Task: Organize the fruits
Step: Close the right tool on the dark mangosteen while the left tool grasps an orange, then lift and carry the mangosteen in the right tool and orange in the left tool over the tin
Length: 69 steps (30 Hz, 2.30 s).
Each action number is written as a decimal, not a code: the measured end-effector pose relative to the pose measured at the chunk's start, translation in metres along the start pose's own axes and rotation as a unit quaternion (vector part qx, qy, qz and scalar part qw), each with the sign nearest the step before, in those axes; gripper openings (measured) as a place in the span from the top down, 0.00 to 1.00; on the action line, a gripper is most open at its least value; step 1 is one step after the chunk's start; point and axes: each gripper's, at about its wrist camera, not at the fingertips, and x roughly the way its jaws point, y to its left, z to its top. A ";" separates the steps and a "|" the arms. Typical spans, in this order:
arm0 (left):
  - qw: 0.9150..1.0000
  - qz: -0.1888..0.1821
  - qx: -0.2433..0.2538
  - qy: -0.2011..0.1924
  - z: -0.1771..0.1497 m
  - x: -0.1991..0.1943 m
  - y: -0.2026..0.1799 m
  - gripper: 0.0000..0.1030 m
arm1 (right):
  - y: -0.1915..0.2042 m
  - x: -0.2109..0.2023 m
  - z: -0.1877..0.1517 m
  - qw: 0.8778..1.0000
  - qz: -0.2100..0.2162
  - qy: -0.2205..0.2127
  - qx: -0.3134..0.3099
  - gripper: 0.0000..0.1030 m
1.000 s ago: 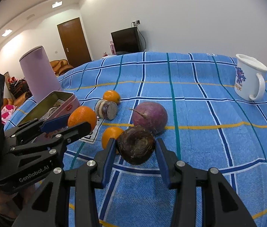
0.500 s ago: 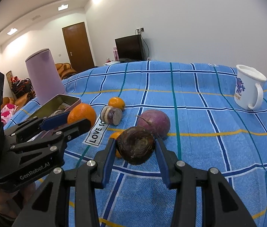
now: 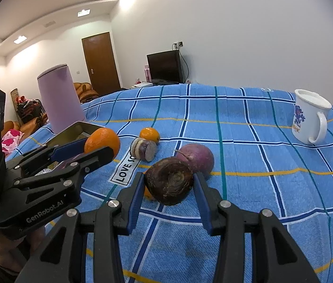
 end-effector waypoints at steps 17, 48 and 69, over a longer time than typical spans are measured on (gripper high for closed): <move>1.000 0.006 0.003 -0.022 0.000 -0.008 -0.001 0.54 | 0.006 -0.014 -0.002 0.999 0.004 -0.036 -0.015 0.57; 0.996 0.043 0.008 -0.072 -0.005 -0.034 0.000 0.54 | 0.019 -0.029 -0.005 0.996 0.000 -0.075 -0.043 0.57; 0.992 0.113 -0.009 -0.048 -0.010 -0.048 0.044 0.54 | 0.064 -0.018 0.015 0.993 0.051 -0.072 -0.073 0.57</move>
